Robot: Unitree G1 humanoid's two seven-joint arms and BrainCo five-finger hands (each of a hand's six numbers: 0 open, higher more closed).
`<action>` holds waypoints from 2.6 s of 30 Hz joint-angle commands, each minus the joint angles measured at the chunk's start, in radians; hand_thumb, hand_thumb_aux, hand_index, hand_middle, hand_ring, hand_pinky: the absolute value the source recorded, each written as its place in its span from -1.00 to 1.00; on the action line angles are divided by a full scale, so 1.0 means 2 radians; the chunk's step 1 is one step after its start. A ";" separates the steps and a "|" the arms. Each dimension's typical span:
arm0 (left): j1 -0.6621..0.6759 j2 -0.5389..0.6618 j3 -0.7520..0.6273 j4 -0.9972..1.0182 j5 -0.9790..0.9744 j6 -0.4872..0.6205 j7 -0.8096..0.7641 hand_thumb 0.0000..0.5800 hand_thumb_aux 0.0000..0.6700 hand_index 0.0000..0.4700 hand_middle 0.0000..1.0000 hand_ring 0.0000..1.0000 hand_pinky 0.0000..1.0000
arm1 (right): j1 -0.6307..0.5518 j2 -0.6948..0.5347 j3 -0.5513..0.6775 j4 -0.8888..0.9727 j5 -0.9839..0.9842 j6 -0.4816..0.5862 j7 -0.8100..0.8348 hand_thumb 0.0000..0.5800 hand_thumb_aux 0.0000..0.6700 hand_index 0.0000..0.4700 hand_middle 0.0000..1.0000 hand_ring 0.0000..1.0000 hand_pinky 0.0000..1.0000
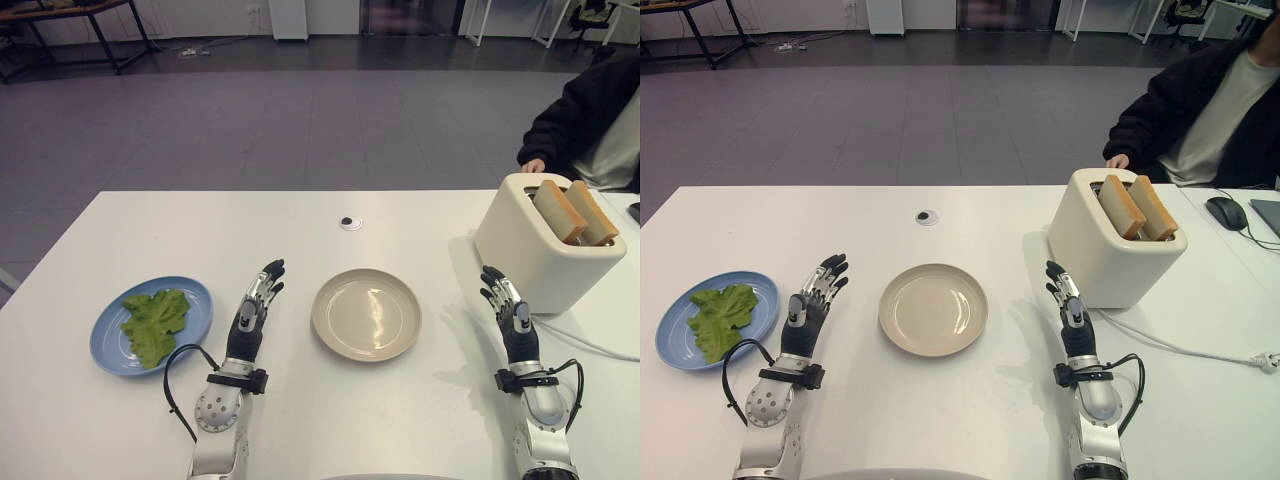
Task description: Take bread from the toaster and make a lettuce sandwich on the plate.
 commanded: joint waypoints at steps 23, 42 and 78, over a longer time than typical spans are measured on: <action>0.008 -0.005 -0.003 0.004 0.008 -0.009 0.008 -1.00 -1.00 -1.00 -1.00 -1.00 -1.00 | -0.121 -0.129 -0.140 -0.214 -0.030 0.154 -0.100 -1.00 -1.00 -1.00 -1.00 -1.00 -1.00; 0.016 -0.009 -0.002 -0.004 0.004 -0.014 0.011 -1.00 -1.00 -1.00 -1.00 -1.00 -1.00 | -0.163 -0.284 -0.055 0.159 -0.221 0.162 -0.146 -0.09 -0.47 -0.47 -1.00 -1.00 -1.00; 0.004 -0.012 -0.006 0.004 0.008 -0.014 0.011 -1.00 -1.00 -1.00 -1.00 -1.00 -1.00 | -0.151 -0.190 -0.106 -0.267 0.082 0.142 -0.086 1.00 1.00 1.00 -1.00 -1.00 -1.00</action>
